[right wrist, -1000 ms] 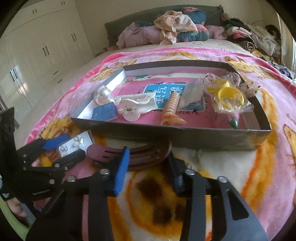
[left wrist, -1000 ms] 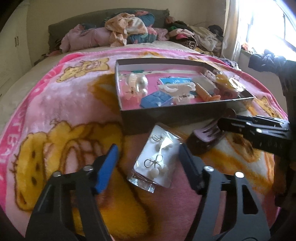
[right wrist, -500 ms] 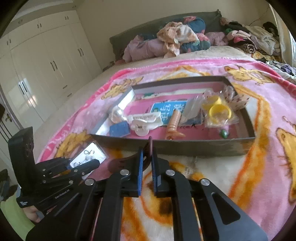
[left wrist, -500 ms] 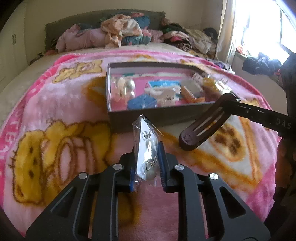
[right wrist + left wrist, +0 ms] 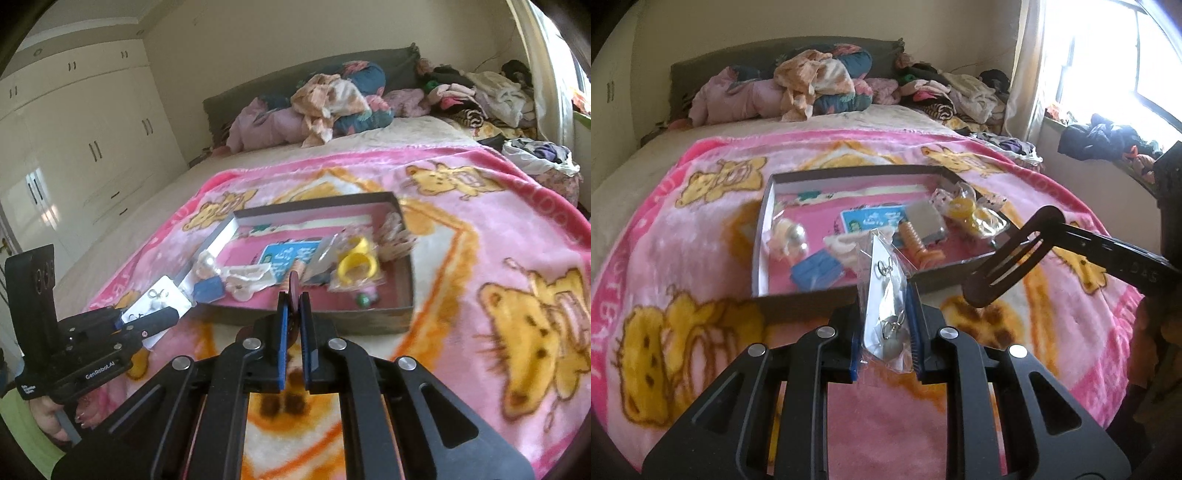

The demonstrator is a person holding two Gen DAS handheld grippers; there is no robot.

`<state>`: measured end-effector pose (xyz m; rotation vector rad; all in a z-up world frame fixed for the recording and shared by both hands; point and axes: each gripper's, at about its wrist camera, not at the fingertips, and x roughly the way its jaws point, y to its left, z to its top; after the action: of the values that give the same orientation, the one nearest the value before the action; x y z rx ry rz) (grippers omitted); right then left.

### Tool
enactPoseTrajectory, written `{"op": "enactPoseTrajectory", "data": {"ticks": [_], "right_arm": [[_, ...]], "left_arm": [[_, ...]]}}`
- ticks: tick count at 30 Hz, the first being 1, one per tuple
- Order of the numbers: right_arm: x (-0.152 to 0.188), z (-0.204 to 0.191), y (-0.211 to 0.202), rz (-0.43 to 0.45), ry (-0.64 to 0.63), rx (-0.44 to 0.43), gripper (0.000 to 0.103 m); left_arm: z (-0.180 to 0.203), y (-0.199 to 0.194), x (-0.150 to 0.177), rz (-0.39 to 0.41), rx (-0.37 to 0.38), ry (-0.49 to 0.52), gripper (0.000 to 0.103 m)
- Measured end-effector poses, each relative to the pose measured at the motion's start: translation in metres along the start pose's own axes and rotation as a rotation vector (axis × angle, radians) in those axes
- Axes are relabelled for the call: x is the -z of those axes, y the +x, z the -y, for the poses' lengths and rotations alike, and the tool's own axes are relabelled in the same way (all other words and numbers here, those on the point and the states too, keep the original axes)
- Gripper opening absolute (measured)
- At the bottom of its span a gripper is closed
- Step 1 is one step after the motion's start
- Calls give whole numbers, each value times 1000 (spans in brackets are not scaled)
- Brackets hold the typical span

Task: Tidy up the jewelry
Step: 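Drop the earring card into the box with the left tool while the right tool drops the clip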

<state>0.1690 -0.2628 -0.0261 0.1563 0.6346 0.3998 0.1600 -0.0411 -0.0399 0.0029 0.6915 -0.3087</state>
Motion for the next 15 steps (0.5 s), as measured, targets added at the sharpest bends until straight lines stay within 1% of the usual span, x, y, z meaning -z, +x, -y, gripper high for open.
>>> {"op": "enactPoseTrajectory", "data": {"ticks": [9, 15], "right_arm": [[-14, 17, -17, 43, 5, 38, 6], [-25, 23, -18, 63, 10, 50, 6]], "left_arm": [[21, 11, -22, 12, 11, 34, 13], [29, 20, -35, 18, 17, 46, 13]]}}
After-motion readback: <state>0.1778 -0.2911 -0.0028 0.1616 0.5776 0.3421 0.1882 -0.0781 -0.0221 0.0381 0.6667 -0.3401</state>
